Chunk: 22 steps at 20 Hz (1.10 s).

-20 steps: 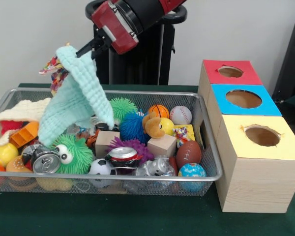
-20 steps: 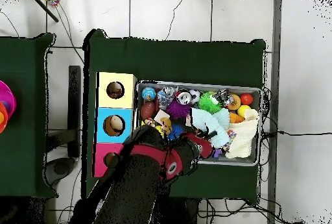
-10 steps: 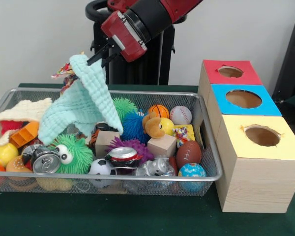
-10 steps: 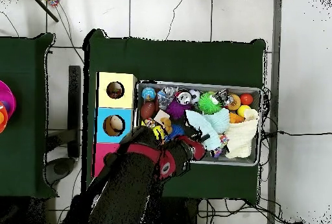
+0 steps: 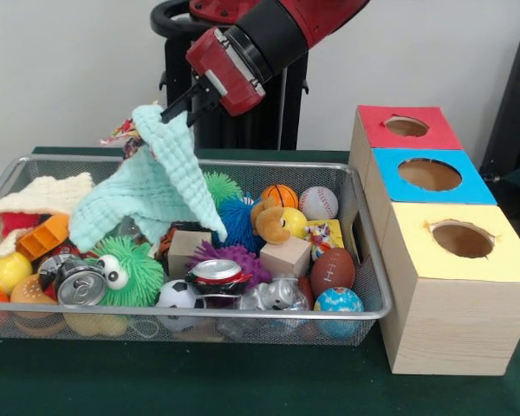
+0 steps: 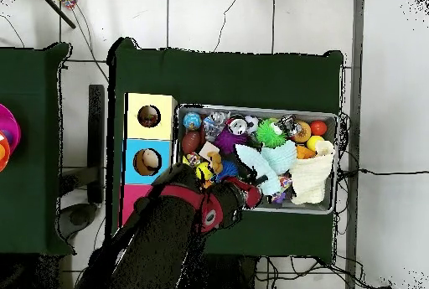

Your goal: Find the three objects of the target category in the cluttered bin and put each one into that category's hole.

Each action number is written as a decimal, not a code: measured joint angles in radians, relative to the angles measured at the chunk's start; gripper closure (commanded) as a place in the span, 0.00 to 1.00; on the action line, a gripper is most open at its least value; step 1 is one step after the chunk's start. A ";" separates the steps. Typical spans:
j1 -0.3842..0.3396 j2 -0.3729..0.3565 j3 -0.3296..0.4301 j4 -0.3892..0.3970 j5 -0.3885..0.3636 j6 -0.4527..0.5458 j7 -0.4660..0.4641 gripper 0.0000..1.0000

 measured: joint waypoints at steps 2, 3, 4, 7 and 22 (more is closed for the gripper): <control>0.000 0.001 0.000 0.000 0.000 0.000 0.000 0.00; 0.000 0.001 0.000 0.000 0.000 0.000 0.000 0.00; 0.000 0.001 0.000 0.000 0.000 0.000 0.000 0.00; 0.000 -0.003 0.000 0.000 0.015 0.000 0.000 0.00; -0.101 -0.091 0.045 0.001 0.157 0.000 0.000 0.00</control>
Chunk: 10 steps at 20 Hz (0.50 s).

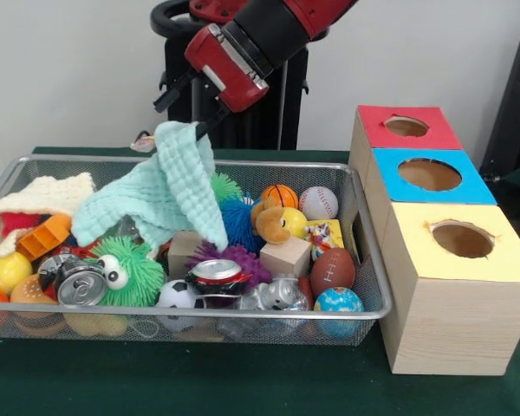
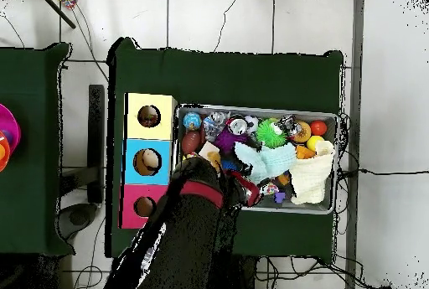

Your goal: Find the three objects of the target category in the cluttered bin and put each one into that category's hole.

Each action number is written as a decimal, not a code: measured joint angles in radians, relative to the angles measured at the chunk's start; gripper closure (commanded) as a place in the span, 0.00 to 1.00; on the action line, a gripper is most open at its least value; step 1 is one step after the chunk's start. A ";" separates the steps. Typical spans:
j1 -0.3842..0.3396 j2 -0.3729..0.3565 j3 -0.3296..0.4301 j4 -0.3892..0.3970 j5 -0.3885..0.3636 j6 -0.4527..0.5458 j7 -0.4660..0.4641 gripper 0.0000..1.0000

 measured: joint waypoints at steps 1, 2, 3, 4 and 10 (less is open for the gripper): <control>-0.001 -0.001 0.001 0.000 0.000 0.000 0.000 0.00; -0.014 -0.011 0.008 0.000 0.000 0.000 -0.001 0.00; -0.027 -0.022 0.019 0.002 0.003 0.000 -0.006 0.00; -0.036 -0.030 0.027 0.003 0.007 0.000 -0.009 0.00; -0.185 -0.116 0.161 0.013 0.105 0.001 -0.089 0.00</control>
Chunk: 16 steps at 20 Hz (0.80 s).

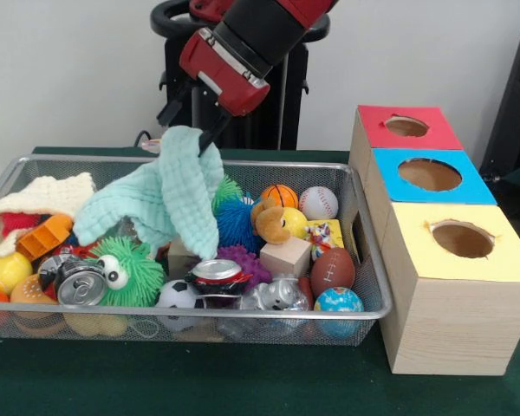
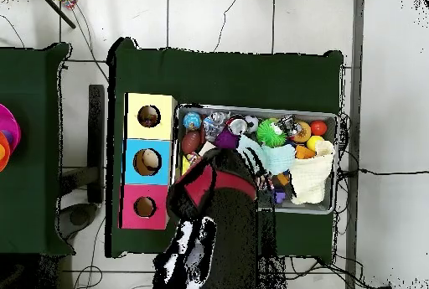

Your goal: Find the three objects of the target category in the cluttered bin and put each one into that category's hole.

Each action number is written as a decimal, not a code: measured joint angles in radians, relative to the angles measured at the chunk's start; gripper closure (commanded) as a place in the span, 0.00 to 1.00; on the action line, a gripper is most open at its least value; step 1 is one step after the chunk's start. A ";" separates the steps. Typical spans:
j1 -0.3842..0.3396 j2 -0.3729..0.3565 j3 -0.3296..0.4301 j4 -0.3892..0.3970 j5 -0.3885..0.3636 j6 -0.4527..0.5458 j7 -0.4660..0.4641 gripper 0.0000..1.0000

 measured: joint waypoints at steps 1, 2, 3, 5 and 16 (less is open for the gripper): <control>-0.023 -0.010 0.022 0.001 0.017 0.000 -0.018 0.00; -0.056 -0.024 0.054 0.001 0.042 0.000 -0.048 0.00; -0.077 -0.033 0.075 0.001 0.058 0.000 -0.070 0.00; -0.129 -0.056 0.132 0.002 0.100 0.000 -0.132 0.00; -0.399 -0.107 0.469 0.084 0.299 -0.042 -0.376 0.00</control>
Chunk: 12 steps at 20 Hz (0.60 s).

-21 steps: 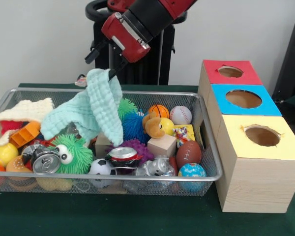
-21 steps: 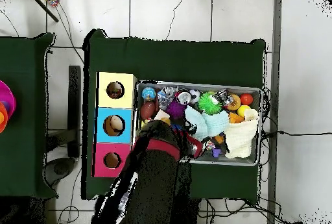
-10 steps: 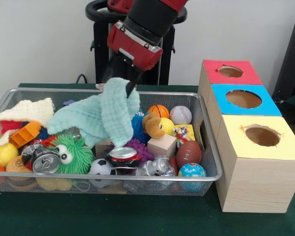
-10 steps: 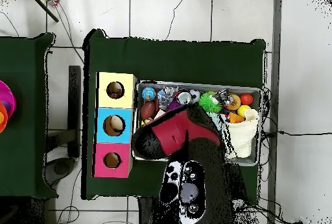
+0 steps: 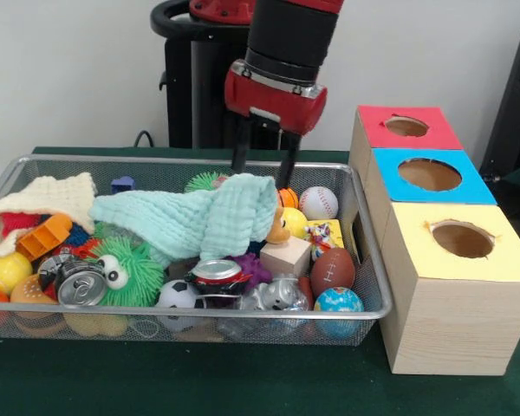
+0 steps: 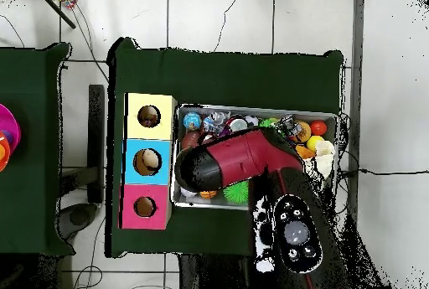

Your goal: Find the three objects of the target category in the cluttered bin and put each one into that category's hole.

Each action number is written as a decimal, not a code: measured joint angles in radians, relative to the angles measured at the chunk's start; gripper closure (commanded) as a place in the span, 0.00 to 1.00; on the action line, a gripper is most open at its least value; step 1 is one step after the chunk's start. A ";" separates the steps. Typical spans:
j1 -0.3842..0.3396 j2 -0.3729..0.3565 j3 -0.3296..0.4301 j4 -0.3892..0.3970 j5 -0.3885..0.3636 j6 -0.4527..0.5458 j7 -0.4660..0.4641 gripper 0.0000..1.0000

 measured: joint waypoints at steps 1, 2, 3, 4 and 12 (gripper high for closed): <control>-0.016 0.001 0.024 0.011 0.015 -0.004 -0.009 0.00; -0.043 0.001 0.069 0.034 0.045 -0.004 -0.018 0.00; -0.051 0.000 0.085 0.044 0.060 -0.003 -0.019 0.00; -0.059 -0.001 0.102 0.054 0.072 -0.003 -0.019 0.00; -0.082 -0.004 0.205 0.110 0.109 -0.001 -0.019 0.00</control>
